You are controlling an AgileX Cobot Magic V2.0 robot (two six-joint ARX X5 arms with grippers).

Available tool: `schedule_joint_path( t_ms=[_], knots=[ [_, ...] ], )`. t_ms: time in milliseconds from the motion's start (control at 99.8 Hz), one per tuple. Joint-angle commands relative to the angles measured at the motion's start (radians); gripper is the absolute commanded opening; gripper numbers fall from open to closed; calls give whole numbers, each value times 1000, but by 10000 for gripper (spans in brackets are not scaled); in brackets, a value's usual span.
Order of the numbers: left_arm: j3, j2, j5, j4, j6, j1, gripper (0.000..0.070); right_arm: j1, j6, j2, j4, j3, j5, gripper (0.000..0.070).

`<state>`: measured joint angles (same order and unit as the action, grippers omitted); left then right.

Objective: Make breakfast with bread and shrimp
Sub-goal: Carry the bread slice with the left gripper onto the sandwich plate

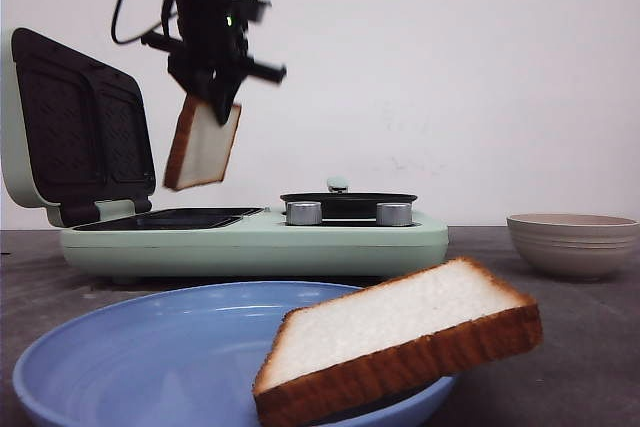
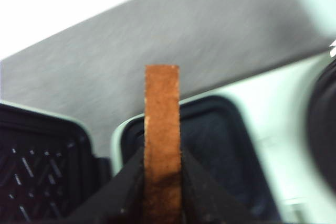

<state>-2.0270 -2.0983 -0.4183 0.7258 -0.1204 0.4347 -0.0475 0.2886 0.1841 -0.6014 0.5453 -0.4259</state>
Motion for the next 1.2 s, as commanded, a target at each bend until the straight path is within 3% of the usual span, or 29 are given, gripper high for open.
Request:
schedule_joint_path(
  t_ms=[0,421,832,1192],
  knots=[
    [-34,-38,-42,-10,-82,5,3,-3,-8,3,-7,6,0,526],
    [-35,-90,-110,-88,-163,2,3,-3,-8,3,-54,6,0,526],
    [-35,-127,-109,-117,-203,1,3,-3,-6,3,-63,6,-3,525],
    [-35,-152,-90,-110,-173,-2,3,-3,-5,3,-87,6,-3,526]
  ],
)
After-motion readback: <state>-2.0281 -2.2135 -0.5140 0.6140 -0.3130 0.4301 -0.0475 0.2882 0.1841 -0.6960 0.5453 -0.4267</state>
